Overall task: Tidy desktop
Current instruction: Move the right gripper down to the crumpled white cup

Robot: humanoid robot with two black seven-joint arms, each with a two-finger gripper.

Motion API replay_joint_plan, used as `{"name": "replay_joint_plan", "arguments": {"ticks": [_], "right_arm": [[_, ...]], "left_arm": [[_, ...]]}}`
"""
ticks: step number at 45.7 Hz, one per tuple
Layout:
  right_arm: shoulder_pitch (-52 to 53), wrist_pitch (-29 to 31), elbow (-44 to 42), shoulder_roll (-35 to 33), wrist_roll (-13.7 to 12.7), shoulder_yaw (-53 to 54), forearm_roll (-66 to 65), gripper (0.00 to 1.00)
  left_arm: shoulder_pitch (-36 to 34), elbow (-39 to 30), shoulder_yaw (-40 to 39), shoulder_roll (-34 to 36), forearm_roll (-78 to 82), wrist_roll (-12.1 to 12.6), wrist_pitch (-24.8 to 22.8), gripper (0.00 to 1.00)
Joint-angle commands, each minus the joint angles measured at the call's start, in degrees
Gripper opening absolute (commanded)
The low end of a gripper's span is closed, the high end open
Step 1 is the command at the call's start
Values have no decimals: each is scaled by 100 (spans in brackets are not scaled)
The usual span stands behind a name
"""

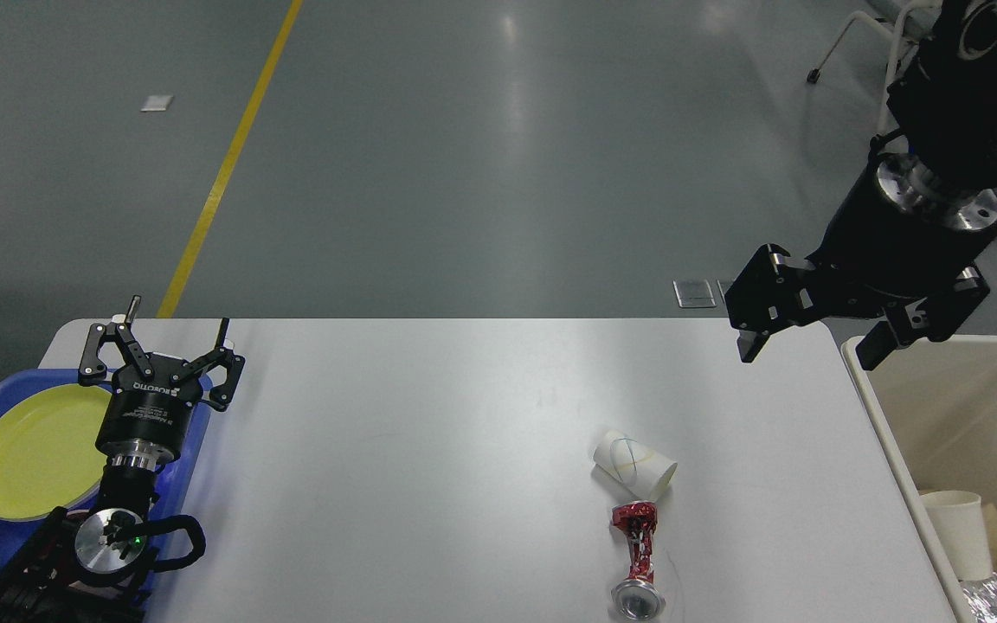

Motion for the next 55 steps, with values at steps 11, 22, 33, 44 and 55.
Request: {"name": "replay_joint_plan", "arguments": {"ticks": [11,22,33,44,55], "right_arm": [[-1062,-1413,-426,339,23,400,-528,99],[-2723,-3390,-865,664,40,1024,-1215,100],[-3479,-3462,-883,832,1541,1156,-3779,98],[-4982,-3515,-2797,1526,1930,954,-4678,98],[-5484,-3523,-3212,1746,2097,1015,-4652,98]], "left_arm": [[0,0,0,2,0,8,-4,96],[0,0,0,-7,0,8,4,96],[0,0,0,2,0,8,-5,96],[0,0,0,2,0,8,4,96],[0,0,0,2,0,8,4,96]]}}
